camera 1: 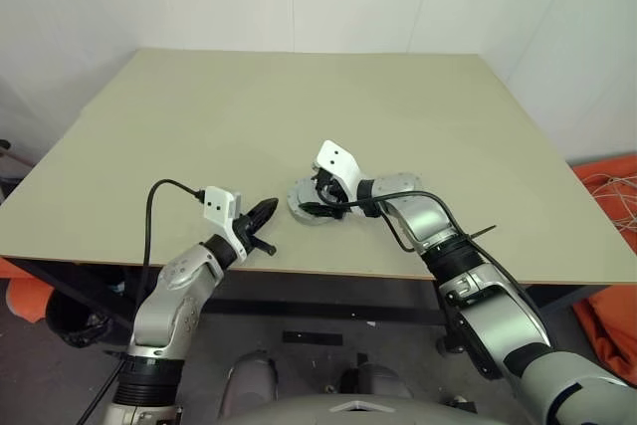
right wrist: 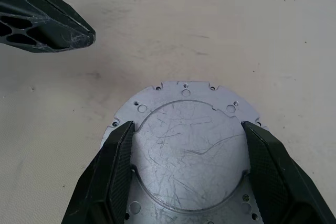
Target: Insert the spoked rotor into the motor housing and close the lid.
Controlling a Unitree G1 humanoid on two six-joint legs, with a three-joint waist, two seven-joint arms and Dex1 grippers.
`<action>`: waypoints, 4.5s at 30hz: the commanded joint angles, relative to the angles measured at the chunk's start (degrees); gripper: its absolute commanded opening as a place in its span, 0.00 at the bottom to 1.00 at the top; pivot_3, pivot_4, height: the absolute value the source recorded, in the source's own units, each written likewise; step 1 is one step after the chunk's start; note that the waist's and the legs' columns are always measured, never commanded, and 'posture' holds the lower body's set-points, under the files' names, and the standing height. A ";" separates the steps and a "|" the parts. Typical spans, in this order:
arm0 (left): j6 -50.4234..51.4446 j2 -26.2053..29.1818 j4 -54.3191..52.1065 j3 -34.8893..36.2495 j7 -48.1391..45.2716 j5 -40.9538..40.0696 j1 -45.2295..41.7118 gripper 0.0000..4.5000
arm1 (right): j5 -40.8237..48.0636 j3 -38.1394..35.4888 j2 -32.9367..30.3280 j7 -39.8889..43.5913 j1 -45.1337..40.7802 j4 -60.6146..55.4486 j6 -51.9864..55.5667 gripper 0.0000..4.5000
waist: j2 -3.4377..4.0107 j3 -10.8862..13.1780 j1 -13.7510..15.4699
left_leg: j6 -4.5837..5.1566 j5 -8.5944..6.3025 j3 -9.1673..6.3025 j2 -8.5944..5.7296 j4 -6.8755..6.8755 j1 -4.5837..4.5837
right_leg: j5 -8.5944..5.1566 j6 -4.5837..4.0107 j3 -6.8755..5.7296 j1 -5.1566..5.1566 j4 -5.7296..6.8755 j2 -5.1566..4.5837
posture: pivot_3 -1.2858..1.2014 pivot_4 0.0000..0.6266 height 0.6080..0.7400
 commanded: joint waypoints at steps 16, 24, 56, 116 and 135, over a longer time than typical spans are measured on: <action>6.28 1.11 16.18 -1.99 -5.15 0.57 -16.44 0.00 | -1.39 1.11 0.24 -0.78 0.76 0.57 1.08 0.69 | 0.03 -0.02 -0.04 | -0.04 0.02 0.01 -0.01 -0.05 0.06 | 0.01 -0.01 0.00 0.02 0.01 0.00 | 0.52 0.00 1.00; 7.21 -0.33 19.37 -1.82 -4.22 1.34 -19.86 0.00 | -1.37 1.15 0.46 -1.10 0.79 0.39 0.93 0.69 | 0.03 -0.02 -0.02 | -0.05 0.03 0.01 -0.01 -0.06 0.06 | 0.02 -0.02 0.00 0.03 0.01 -0.01 | 0.52 0.00 1.00; 14.06 -0.63 22.39 -4.31 -4.06 4.68 -22.06 0.00 | -0.08 0.54 0.25 1.09 0.91 -3.03 2.18 1.00 | 0.11 -0.08 0.10 | -0.06 0.05 0.02 -0.09 -0.48 0.17 | 0.02 -0.03 0.00 0.11 -0.28 -0.02 | 0.52 0.00 1.00; 14.45 -1.86 22.02 -4.37 -4.61 4.53 -21.43 0.00 | 23.46 -44.50 8.23 -28.80 -7.47 -12.15 73.36 1.00 | 0.36 -0.15 0.90 | -0.56 0.34 0.01 -0.18 -0.84 0.16 | -0.01 0.00 0.00 0.01 -0.36 -0.04 | 0.52 0.00 1.00; 14.50 -1.71 21.59 -4.50 -4.77 4.54 -21.12 0.00 | 24.55 -49.60 11.97 -31.95 -7.48 -3.39 71.85 1.00 | 0.41 -0.17 0.85 | -0.61 0.37 0.01 -0.17 -0.89 0.24 | -0.03 0.03 0.00 0.04 -0.35 -0.03 | 0.52 0.00 1.00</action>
